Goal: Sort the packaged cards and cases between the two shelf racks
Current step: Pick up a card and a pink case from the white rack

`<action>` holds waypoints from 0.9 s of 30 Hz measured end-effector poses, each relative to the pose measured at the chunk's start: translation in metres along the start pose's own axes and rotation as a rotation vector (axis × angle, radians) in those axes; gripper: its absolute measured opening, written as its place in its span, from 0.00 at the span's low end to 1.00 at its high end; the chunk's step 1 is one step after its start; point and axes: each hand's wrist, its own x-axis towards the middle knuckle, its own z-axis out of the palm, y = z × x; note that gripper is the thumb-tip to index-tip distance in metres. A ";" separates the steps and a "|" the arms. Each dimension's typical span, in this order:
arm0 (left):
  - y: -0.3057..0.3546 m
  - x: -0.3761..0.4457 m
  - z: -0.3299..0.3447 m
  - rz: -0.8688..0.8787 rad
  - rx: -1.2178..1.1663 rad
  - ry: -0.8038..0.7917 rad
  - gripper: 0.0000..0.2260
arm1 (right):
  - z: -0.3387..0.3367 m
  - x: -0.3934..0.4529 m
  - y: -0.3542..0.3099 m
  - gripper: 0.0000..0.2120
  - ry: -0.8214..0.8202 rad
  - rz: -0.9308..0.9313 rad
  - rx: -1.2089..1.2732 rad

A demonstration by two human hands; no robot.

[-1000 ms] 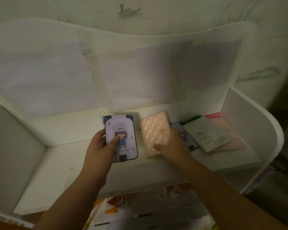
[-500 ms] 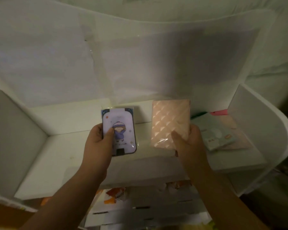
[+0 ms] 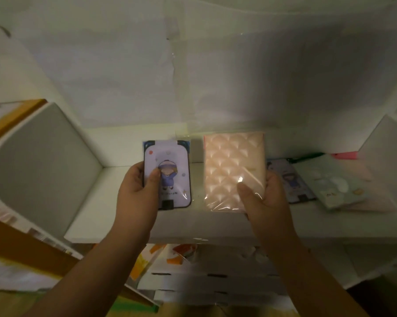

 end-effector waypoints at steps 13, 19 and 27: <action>-0.013 -0.019 -0.098 0.058 -0.050 -0.041 0.06 | 0.057 -0.070 -0.029 0.16 -0.078 -0.013 -0.033; -0.017 -0.046 -0.173 0.074 -0.060 -0.045 0.06 | 0.098 -0.131 -0.050 0.20 -0.116 -0.005 -0.032; -0.036 -0.069 -0.286 0.096 -0.083 0.047 0.07 | 0.166 -0.210 -0.063 0.18 -0.195 0.018 0.034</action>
